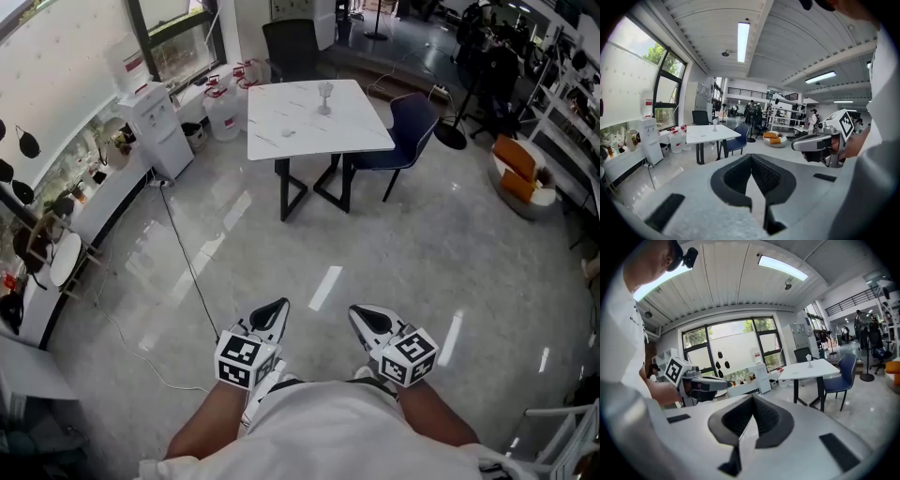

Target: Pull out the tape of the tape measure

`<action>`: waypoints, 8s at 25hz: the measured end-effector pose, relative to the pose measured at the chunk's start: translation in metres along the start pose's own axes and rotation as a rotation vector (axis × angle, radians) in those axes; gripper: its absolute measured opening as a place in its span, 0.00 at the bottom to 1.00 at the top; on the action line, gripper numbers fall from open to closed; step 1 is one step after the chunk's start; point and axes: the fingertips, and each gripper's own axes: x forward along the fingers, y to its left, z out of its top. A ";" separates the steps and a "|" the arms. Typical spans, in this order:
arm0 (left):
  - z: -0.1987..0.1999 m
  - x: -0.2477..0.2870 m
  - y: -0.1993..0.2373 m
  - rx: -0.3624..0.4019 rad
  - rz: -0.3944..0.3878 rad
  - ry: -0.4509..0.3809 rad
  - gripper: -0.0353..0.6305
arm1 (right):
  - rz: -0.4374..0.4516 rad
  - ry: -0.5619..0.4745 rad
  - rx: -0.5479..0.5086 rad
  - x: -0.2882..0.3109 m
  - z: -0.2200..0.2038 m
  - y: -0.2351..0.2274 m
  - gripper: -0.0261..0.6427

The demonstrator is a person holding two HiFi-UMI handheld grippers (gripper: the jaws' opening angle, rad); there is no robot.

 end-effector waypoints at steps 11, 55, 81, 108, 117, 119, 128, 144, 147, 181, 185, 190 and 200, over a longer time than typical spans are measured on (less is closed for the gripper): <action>-0.043 -0.023 0.022 -0.023 -0.088 0.037 0.06 | -0.067 0.030 0.028 0.036 -0.015 0.029 0.05; 0.096 0.285 0.190 -0.024 0.102 0.094 0.06 | 0.130 0.038 0.015 0.241 0.115 -0.261 0.05; 0.165 0.435 0.380 0.018 0.003 0.057 0.06 | 0.029 0.083 -0.023 0.434 0.194 -0.377 0.05; 0.198 0.544 0.556 0.087 -0.140 0.116 0.06 | -0.118 0.140 0.012 0.610 0.251 -0.458 0.05; 0.200 0.550 0.572 0.108 -0.060 0.117 0.06 | -0.052 0.139 -0.029 0.627 0.266 -0.473 0.05; 0.203 0.554 0.576 0.108 -0.031 0.115 0.06 | -0.033 0.135 -0.039 0.630 0.271 -0.478 0.05; 0.225 0.578 0.577 0.130 0.069 0.105 0.07 | 0.036 0.133 -0.071 0.631 0.286 -0.508 0.05; 0.227 0.609 0.564 0.199 0.100 0.165 0.14 | 0.053 0.113 -0.058 0.618 0.287 -0.544 0.05; 0.225 0.613 0.561 0.205 0.094 0.174 0.16 | 0.048 0.109 -0.052 0.617 0.287 -0.546 0.05; 0.216 0.620 0.549 0.274 0.027 0.226 0.36 | 0.024 0.088 -0.039 0.607 0.287 -0.549 0.05; 0.206 0.625 0.547 0.304 0.013 0.255 0.36 | 0.020 0.093 -0.035 0.606 0.284 -0.551 0.05; 0.187 0.635 0.550 0.325 -0.015 0.312 0.36 | 0.018 0.111 -0.029 0.606 0.279 -0.555 0.05; 0.108 0.662 0.555 0.365 -0.138 0.536 0.38 | 0.017 0.165 -0.018 0.612 0.265 -0.564 0.05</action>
